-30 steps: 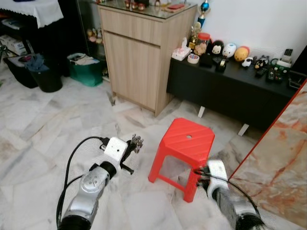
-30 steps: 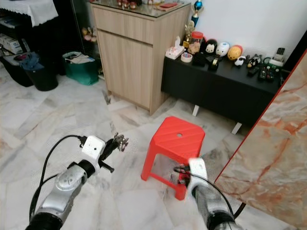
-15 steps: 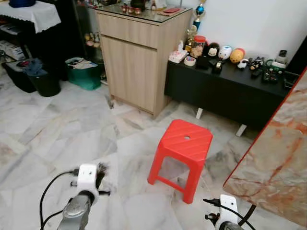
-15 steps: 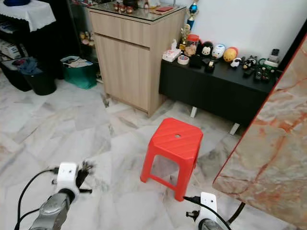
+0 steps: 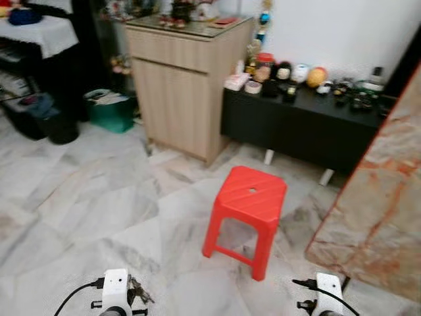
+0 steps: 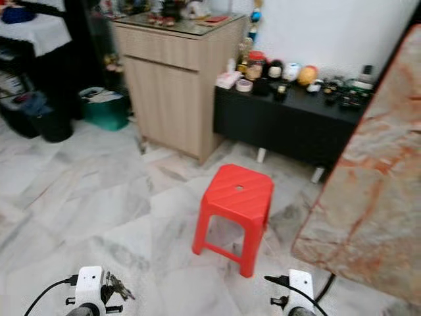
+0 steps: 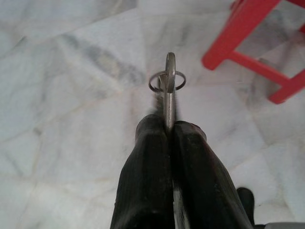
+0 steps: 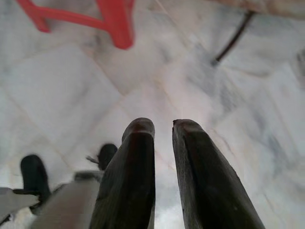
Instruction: Hang keys on a hook
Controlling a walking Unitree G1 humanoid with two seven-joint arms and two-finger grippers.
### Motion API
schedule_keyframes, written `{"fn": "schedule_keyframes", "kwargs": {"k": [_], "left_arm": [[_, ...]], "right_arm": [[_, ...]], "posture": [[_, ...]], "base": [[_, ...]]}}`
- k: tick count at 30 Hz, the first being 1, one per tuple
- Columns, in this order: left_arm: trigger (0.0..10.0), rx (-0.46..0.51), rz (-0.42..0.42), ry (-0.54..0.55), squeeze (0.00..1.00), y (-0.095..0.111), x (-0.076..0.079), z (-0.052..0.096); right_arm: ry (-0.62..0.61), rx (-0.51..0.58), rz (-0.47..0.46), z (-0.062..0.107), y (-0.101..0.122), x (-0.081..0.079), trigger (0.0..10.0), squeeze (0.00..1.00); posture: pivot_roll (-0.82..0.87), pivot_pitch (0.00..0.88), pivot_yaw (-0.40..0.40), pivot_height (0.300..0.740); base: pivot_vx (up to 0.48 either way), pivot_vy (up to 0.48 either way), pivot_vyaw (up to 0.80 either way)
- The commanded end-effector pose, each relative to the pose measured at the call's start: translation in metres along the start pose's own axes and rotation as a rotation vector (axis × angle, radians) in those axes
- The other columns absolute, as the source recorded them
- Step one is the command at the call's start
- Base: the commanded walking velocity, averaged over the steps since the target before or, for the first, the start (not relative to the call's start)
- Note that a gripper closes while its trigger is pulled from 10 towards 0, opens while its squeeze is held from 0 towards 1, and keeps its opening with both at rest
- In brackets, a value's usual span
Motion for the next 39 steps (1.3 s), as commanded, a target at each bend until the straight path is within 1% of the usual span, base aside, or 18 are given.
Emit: {"fn": "schedule_keyframes", "kwargs": {"k": [1, 5, 7, 8, 10, 11, 16, 17, 19, 22, 24, 27, 30, 39], "left_arm": [[10.0, -0.029, -0.005, 0.016, 0.0, -0.004, -0.004, 0.0], [10.0, -0.063, -0.012, 0.035, 0.0, -0.011, -0.012, 0.002], [10.0, -0.077, -0.002, 0.051, 0.0, -0.017, -0.019, 0.005], [10.0, -0.077, -0.002, 0.051, 0.0, -0.017, -0.019, 0.005], [10.0, -0.106, -0.028, 0.052, 0.0, -0.025, -0.022, 0.008], [10.0, -0.107, -0.028, 0.052, 0.0, -0.025, -0.023, 0.008], [10.0, -0.105, -0.028, 0.056, 0.0, -0.025, -0.025, 0.009], [10.0, -0.105, -0.028, 0.056, 0.0, -0.025, -0.025, 0.009], [10.0, -0.109, -0.061, 0.038, 0.0, -0.025, -0.022, 0.008], [10.0, -0.108, -0.066, 0.039, 0.0, -0.024, -0.023, 0.008], [10.0, -0.107, -0.054, 0.048, 0.0, -0.023, -0.024, 0.008], [10.0, -0.107, -0.078, 0.035, 0.0, -0.021, -0.021, 0.006], [10.0, -0.094, -0.052, 0.041, 0.0, -0.018, -0.018, 0.005], [10.0, -0.11, -0.046, 0.038, 0.0, -0.025, -0.015, 0.006]], "right_arm": [[-0.007, -0.02, 0.004, 0.001, -0.009, 0.004, 10.0, 0.0], [0.0, -0.031, 0.011, 0.001, -0.013, 0.003, 10.0, 0.0], [0.009, -0.041, 0.004, 0.001, -0.017, -0.003, 10.0, 0.0], [0.009, -0.041, 0.004, 0.001, -0.017, -0.003, 10.0, 0.0], [0.028, -0.04, 0.005, 0.0, -0.018, -0.016, 10.0, 0.0], [0.034, -0.039, 0.005, 0.0, -0.017, -0.019, 10.0, 0.0], [0.038, -0.041, 0.004, 0.0, -0.018, -0.026, 10.0, 0.0], [0.038, -0.041, 0.004, 0.0, -0.018, -0.026, 10.0, 0.0], [0.036, -0.049, 0.007, 0.0, -0.021, -0.027, 10.0, 0.0], [0.035, -0.05, 0.003, 0.0, -0.022, -0.028, 10.0, 0.0], [0.033, -0.052, -0.002, 0.0, -0.022, -0.028, 10.0, 0.0], [0.03, -0.052, -0.003, 0.0, -0.022, -0.028, 10.0, 0.0], [0.028, -0.053, 0.0, 0.0, -0.021, -0.027, 10.0, 0.0], [0.021, -0.051, -0.004, 0.0, -0.018, -0.022, 10.0, 0.0]], "posture": [[0.0, 0.0, -0.059, 0.74], [0.01, 0.0, -0.054, 0.74], [0.01, 0.0, -0.042, 0.74], [0.01, 0.0, -0.042, 0.74], [0.02, 0.0, -0.034, 0.74], [0.02, 0.0, -0.034, 0.74], [0.02, 0.0, -0.025, 0.74], [0.02, 0.0, -0.025, 0.74], [0.02, 0.0, -0.021, 0.74], [0.01, 0.0, -0.014, 0.74], [0.01, 0.0, -0.012, 0.74], [0.02, 0.0, -0.024, 0.74], [0.02, 0.0, -0.026, 0.74], [0.03, 0.0, -0.037, 0.74]], "base": [[0.0, 0.0, -0.75], [0.0, 0.0, -0.74], [0.0, 0.0, -0.74], [0.0, 0.0, -0.74], [0.0, 0.0, -0.73], [0.0, 0.0, -0.73], [0.0, 0.0, -0.74], [0.0, 0.0, -0.73], [0.0, -0.401, -0.72], [0.0, -0.48, -0.71], [0.0, 0.0, -0.71], [0.0, 0.0, -0.71], [0.0, 0.0, -0.68], [0.0, 0.0, -0.67]]}}
Point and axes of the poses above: a point about 5 cm out from each wrist's last joint towards the gripper, its own z axis pointing back from the gripper into the wrist, its own y axis along the axis of the wrist's last joint, x = y × z, the point moved 6 cm from there along -z, pointing out of the wrist towards the gripper, and after that the axes turned 11 degrees about z, right-handed, at the moved point
